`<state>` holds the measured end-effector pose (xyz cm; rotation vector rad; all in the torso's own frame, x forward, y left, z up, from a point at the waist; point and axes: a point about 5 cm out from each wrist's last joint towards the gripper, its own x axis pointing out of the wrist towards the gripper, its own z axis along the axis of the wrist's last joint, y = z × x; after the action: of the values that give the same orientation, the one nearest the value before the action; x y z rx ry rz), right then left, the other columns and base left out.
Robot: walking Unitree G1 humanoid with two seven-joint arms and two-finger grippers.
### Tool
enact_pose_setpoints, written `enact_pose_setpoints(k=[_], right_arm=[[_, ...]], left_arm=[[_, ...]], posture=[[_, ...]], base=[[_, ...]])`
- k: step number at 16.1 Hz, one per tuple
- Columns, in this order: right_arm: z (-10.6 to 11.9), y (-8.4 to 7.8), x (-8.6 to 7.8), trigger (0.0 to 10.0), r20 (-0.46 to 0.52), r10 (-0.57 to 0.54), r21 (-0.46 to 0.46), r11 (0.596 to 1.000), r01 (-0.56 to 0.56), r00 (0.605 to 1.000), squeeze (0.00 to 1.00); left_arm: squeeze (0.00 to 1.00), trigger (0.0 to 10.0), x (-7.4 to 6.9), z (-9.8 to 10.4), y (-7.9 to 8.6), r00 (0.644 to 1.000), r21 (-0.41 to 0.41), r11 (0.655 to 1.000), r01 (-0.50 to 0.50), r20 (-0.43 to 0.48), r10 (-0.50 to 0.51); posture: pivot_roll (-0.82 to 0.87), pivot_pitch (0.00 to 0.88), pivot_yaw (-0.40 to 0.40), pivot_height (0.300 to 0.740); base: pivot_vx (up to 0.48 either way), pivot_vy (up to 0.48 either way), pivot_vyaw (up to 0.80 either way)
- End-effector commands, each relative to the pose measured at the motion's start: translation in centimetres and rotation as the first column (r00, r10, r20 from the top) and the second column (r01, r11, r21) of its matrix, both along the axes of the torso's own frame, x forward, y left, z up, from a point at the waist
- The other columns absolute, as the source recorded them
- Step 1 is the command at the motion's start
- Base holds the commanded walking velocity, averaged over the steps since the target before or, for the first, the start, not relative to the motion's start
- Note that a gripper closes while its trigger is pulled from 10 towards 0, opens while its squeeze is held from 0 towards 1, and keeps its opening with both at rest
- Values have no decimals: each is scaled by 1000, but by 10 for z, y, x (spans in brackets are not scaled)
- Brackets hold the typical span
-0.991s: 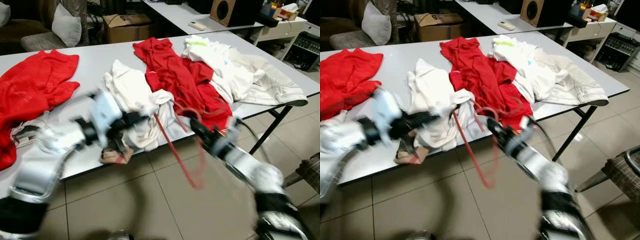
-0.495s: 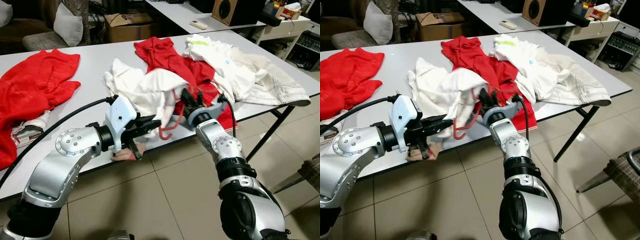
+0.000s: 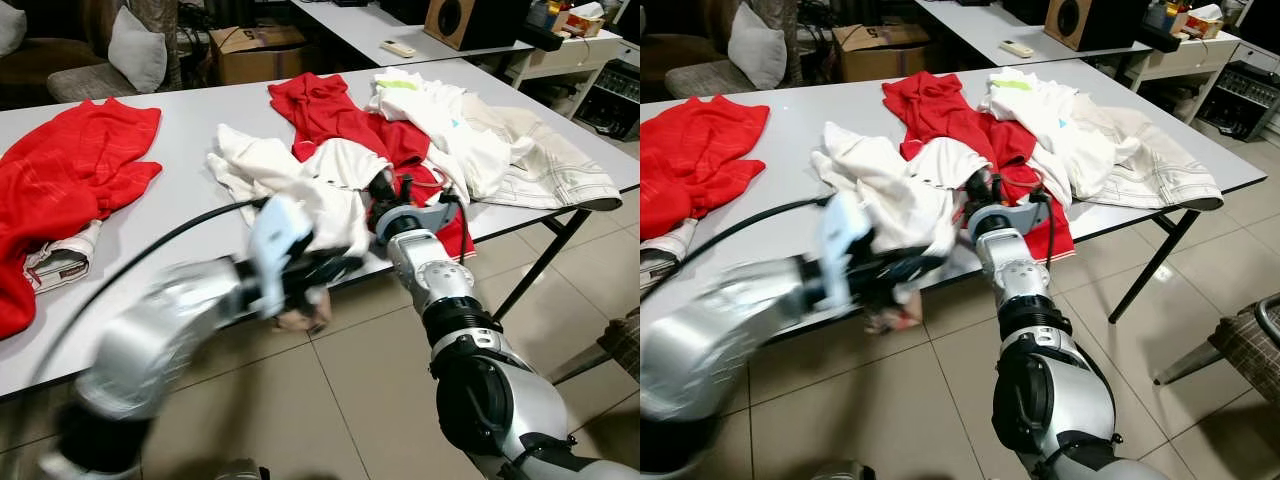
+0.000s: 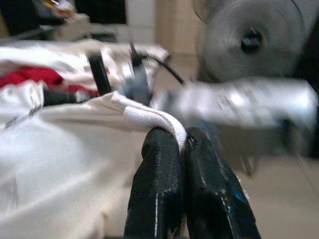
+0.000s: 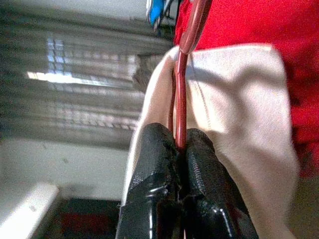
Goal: Hang hanger
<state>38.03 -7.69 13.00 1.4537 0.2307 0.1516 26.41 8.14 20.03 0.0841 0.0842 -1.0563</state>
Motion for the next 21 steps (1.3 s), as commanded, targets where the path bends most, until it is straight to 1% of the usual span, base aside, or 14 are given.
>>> enact_pose_setpoints(k=[1, 2, 3, 5, 6, 8, 10, 12, 13, 15, 16, 19, 20, 21], right_arm=[[19, 40, -1, 10000, 54, 98, 12, 995, -99, 994, 0], [19, 44, -1, 10000, 51, 108, 25, 994, -109, 993, 0], [22, 44, 0, 10000, 61, 109, 28, 993, -111, 992, 0], [24, 41, 2, 10000, 78, 103, 13, 994, -105, 992, 0], [27, 37, 3, 10000, 101, 97, 18, 995, -99, 990, 0], [31, 33, 6, 10000, 122, 92, 33, 995, -97, 988, 0], [34, 28, 9, 10000, 118, 63, 16, 998, -65, 991, 0], [34, 26, 11, 10000, 110, 73, -33, 997, -70, 991, 0], [36, 26, 11, 10000, 114, 75, -25, 997, -73, 991, 0], [36, 22, 12, 10000, 114, 67, -45, 997, -63, 991, 0], [34, 21, 13, 10000, 111, 64, -69, 996, -57, 992, 0], [34, 15, 14, 10000, 129, 80, -130, 990, -63, 988, 0], [35, 14, 14, 10000, 135, 80, -138, 989, -61, 988, 0], [38, 8, 14, 10000, 166, 87, -132, 989, -66, 982, 0]], left_arm=[[0, 706, 6, 7, -8, 999, -20, 999, -40, 25, 41], [0, 1255, 9, 7, -12, 997, -5, 998, -57, 44, 57], [0, 10000, 11, 2, -13, 994, 60, 995, -82, 72, 77], [0, 10000, 9, -1, -10, 996, 72, 995, -70, 52, 66], [1000, 10000, 6, -1, -7, 998, 63, 996, -63, 21, 61], [1000, 10000, 6, 0, -4, 997, 55, 995, -81, -1, 81], [1000, 10000, 1, 0, -8, 999, 45, 998, -38, -24, 39], [1000, 10000, 0, -4, -10, 999, 83, 996, -21, -27, 23], [1000, 10000, 0, -6, -10, 1000, 103, 995, -17, -24, 20], [1000, 10000, 5, -13, -5, 999, 216, 975, -53, 14, 52], [1000, 10000, 8, -12, -3, 996, 225, 971, -83, 32, 77], [1000, 10000, 1, 2, 3, 1000, 84, 996, -27, 17, 26], [1000, 10000, 0, 4, 6, 999, 61, 998, -33, 8, 33], [1000, 10000, 3, 7, 15, 996, 25, 996, -86, 0, 86]], posture=[[63, 0, -36, 740], [60, 0, -35, 740], [58, 0, -37, 740], [55, 0, -38, 740], [55, 0, -39, 740], [55, 0, -45, 740], [56, 0, -51, 740], [55, 0, -52, 740], [55, 0, -51, 740], [52, 0, -49, 740], [51, 0, -47, 740], [48, 0, -41, 740], [51, 0, -42, 740], [51, 0, -42, 740]], base=[[0, 0, 0], [0, 0, 0], [0, 0, 0], [0, 0, 0], [0, 0, 0], [0, 0, 0], [0, 0, 0], [0, 0, 0], [0, 0, 0], [0, 0, 0], [0, 0, 0], [0, 0, 0], [0, 0, 0], [0, 0, 0]])
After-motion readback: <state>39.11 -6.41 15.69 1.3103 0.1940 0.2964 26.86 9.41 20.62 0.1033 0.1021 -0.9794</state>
